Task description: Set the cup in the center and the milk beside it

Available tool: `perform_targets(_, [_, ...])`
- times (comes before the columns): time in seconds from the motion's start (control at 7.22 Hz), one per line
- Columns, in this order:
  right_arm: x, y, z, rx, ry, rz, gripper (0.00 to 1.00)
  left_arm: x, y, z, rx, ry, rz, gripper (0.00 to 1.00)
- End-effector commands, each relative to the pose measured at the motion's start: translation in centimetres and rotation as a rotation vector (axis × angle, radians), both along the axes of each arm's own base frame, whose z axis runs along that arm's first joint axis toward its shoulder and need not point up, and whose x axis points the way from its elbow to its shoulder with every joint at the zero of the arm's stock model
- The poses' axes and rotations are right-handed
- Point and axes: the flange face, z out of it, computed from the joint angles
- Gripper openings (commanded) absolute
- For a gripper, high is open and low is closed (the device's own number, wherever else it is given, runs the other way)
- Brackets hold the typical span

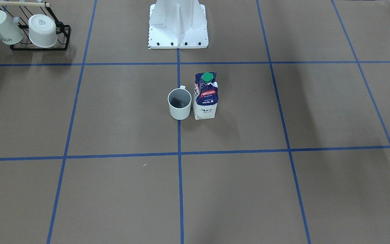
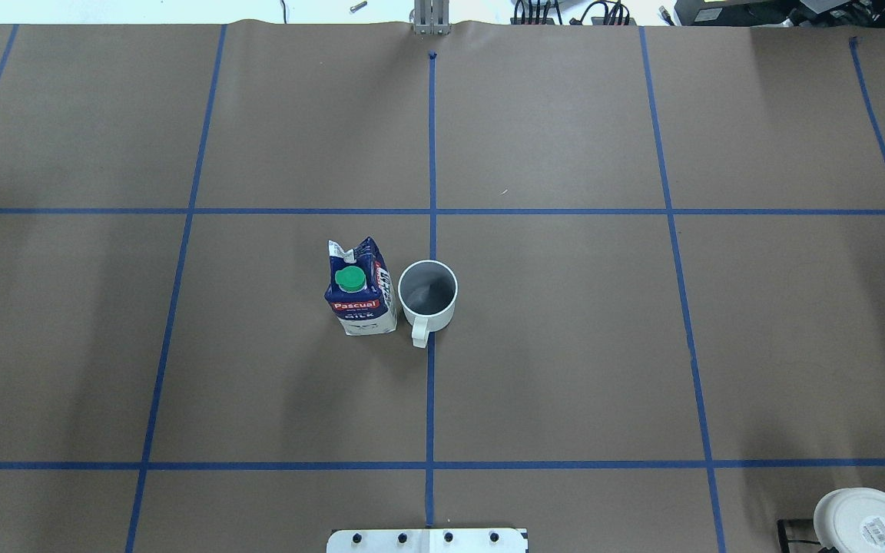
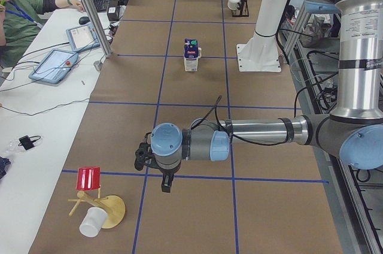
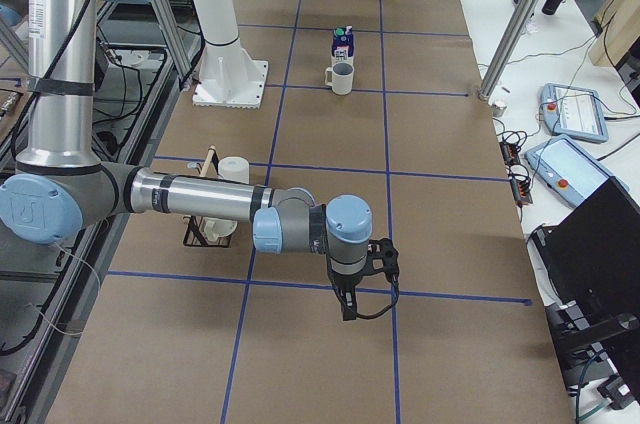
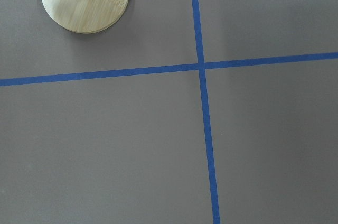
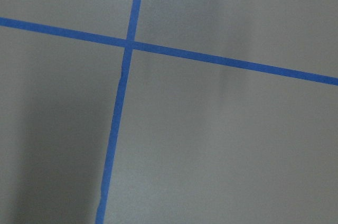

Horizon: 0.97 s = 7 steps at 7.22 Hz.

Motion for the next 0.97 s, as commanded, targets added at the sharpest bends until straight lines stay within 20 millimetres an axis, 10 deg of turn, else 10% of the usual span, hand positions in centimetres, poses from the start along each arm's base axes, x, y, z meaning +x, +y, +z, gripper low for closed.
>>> perform_targets(0.0, [0.0, 0.0, 0.0, 0.0, 0.0, 0.0, 1.0, 0.0, 0.0, 0.0, -0.001, 0.0, 0.0, 0.98])
perform_targets(0.83, [0.0, 0.4, 0.4, -0.007, 0.0, -0.002, 1.0, 0.1, 1.3, 0.9, -0.017, 0.001, -0.001, 0.98])
